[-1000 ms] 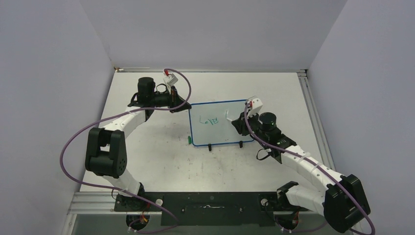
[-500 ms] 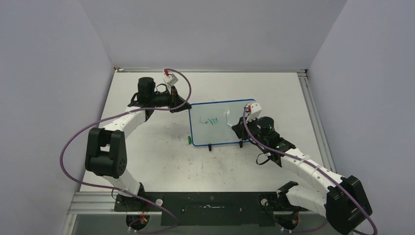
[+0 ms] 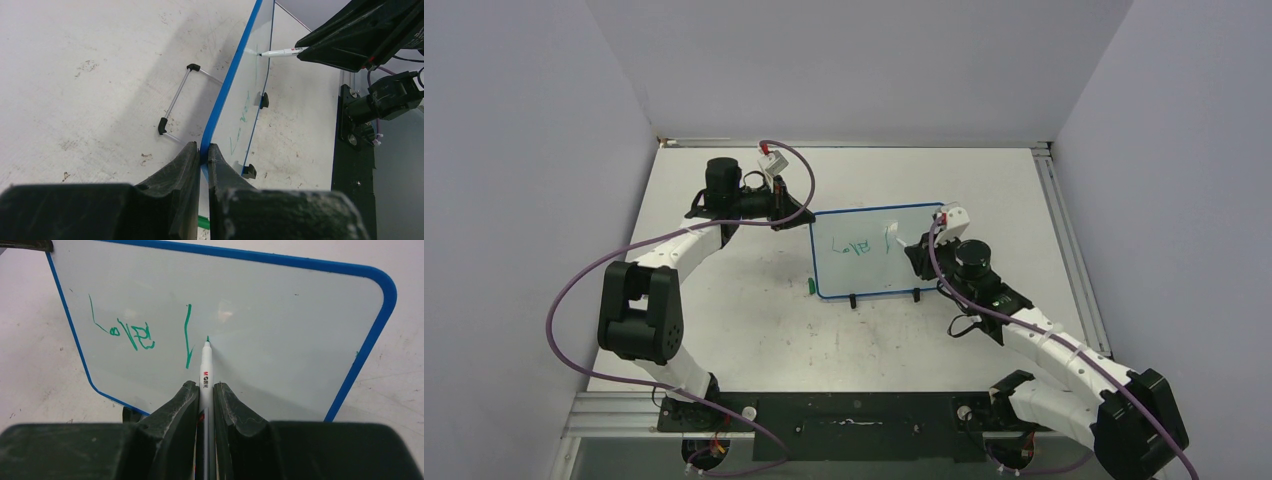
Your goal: Write a sentence on the whiteboard
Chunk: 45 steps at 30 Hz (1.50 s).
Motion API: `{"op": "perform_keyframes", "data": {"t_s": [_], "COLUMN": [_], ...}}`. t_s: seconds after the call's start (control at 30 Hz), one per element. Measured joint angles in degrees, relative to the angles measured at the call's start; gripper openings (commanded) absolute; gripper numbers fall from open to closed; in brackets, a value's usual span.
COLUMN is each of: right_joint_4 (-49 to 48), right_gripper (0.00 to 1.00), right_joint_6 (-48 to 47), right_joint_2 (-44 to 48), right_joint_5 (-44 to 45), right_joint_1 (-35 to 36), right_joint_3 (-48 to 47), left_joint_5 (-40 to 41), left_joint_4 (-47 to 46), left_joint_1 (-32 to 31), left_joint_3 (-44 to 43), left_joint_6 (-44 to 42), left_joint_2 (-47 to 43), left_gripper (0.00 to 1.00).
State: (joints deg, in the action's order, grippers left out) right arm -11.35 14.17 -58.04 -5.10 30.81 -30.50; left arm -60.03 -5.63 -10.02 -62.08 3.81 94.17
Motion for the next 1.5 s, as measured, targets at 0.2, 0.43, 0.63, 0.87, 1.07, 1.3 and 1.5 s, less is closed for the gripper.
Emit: {"op": "perform_keyframes", "data": {"t_s": [0.2, 0.43, 0.63, 0.87, 1.07, 1.3, 1.5], "right_joint_4": [2.49, 4.17, 4.90, 3.87, 3.06, 2.99, 3.43], "right_gripper": [0.05, 0.05, 0.05, 0.05, 0.05, 0.05, 0.05], "right_joint_6": [0.24, 1.46, 1.70, 2.58, 2.56, 2.38, 2.36], "right_joint_2": [0.74, 0.74, 1.33, 5.90, 4.07, 2.84, 2.86], "right_joint_5": [0.00, -0.02, 0.20, 1.29, 2.69, 3.52, 5.07], "right_joint_1": [0.17, 0.98, 1.51, 1.53, 1.53, 1.53, 1.53], "right_joint_3": [1.31, 2.03, 2.03, 2.36, 2.36, 2.36, 2.36], "left_joint_5": [0.13, 0.22, 0.22, 0.24, 0.24, 0.37, 0.48], "left_joint_4": [0.07, 0.20, 0.22, 0.24, 0.55, 0.68, 0.70], "left_joint_1": [0.00, -0.02, 0.00, -0.02, -0.02, -0.07, -0.07], "left_joint_3": [0.00, 0.00, 0.00, 0.00, 0.02, 0.02, 0.02], "left_joint_6": [0.00, 0.00, 0.00, 0.00, 0.00, -0.02, 0.00], "left_joint_2": [-0.02, -0.09, -0.09, -0.11, -0.31, -0.39, -0.39], "left_gripper": [0.00, 0.00, 0.00, 0.00, 0.00, 0.00, 0.00]}}
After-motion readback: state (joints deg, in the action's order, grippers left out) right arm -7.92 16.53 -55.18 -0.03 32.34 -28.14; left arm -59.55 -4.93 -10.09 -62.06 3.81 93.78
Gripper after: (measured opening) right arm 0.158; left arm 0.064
